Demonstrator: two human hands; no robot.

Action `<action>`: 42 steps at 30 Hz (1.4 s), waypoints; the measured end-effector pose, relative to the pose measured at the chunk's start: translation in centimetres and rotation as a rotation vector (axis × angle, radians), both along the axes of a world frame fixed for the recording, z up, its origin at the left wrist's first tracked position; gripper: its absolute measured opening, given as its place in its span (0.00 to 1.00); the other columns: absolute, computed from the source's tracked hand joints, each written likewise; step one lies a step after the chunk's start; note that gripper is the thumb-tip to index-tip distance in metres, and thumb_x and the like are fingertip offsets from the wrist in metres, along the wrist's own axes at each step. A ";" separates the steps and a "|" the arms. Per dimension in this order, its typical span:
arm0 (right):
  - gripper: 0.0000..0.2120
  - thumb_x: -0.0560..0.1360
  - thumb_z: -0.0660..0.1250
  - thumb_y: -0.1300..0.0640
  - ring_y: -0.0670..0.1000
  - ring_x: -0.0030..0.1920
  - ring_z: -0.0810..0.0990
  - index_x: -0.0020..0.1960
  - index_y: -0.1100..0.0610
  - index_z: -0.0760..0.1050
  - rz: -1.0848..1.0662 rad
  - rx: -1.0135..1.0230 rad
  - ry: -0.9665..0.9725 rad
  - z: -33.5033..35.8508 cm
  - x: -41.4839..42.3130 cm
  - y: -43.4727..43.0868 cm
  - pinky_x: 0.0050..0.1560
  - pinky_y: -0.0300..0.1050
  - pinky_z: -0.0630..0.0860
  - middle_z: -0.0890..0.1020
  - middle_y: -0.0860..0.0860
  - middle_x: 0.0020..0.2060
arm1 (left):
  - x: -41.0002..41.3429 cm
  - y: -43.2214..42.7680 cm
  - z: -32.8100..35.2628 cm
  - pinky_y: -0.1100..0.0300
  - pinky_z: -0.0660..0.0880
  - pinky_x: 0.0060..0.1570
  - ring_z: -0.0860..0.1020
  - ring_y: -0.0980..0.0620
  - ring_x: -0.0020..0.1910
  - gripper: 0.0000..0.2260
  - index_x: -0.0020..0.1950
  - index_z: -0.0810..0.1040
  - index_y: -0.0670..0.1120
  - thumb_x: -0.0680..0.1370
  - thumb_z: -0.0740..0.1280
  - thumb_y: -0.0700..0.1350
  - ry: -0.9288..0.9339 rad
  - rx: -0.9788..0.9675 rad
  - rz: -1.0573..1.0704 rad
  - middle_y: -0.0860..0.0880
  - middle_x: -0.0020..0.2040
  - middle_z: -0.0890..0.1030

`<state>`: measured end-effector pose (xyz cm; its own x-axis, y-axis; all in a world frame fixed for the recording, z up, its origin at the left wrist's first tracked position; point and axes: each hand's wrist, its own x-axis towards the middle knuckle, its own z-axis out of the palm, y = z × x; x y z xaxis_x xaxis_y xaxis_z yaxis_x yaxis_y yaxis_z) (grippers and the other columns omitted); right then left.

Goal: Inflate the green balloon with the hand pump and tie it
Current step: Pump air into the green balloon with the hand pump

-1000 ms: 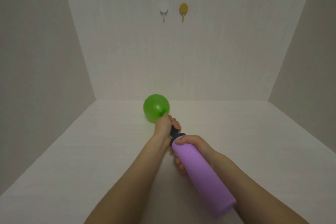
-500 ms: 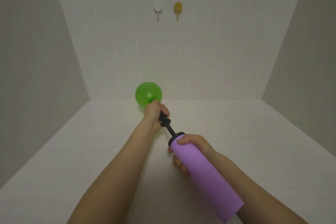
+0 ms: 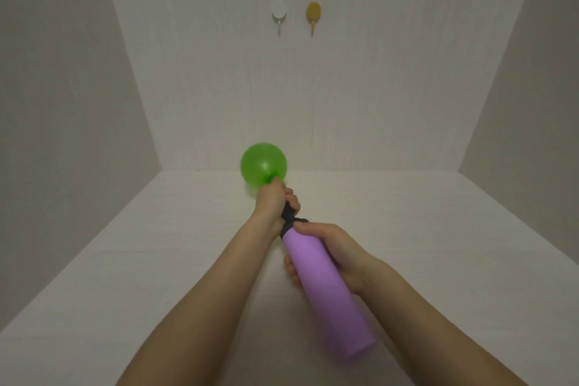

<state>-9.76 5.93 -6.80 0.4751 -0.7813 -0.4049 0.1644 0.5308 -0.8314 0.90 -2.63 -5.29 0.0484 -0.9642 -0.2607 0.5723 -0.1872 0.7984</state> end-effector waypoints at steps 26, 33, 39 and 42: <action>0.16 0.59 0.69 0.55 0.50 0.23 0.75 0.44 0.62 0.74 0.239 0.087 0.020 0.1 -1.4 1.7 0.26 0.35 0.72 0.76 0.54 0.27 | 3.2 -2.0 0.4 0.75 0.59 0.16 0.60 0.58 0.11 0.16 0.32 0.58 0.46 0.78 0.47 0.35 0.191 0.021 0.045 0.53 0.15 0.62; 0.31 0.46 0.79 0.51 0.51 0.22 0.75 0.44 0.62 0.74 0.278 0.045 -0.097 -0.3 -1.4 0.8 0.25 0.36 0.72 0.76 0.55 0.27 | 1.8 -1.2 1.1 0.75 0.59 0.16 0.61 0.58 0.11 0.16 0.32 0.59 0.46 0.80 0.49 0.39 0.162 -0.011 0.008 0.53 0.15 0.62; 0.17 0.59 0.69 0.55 0.51 0.21 0.74 0.44 0.63 0.72 0.176 0.076 -0.069 -0.1 -1.0 0.3 0.24 0.35 0.72 0.76 0.55 0.26 | 0.0 0.1 0.0 0.74 0.58 0.18 0.60 0.59 0.13 0.16 0.32 0.59 0.46 0.80 0.49 0.39 0.167 0.013 -0.031 0.54 0.17 0.61; 0.26 0.50 0.77 0.53 0.51 0.22 0.75 0.44 0.62 0.74 0.258 0.059 -0.098 -0.2 -1.4 0.9 0.25 0.35 0.72 0.76 0.54 0.27 | 2.1 -1.5 1.3 0.75 0.59 0.16 0.60 0.58 0.11 0.15 0.32 0.59 0.45 0.79 0.48 0.36 0.146 0.002 0.024 0.53 0.15 0.62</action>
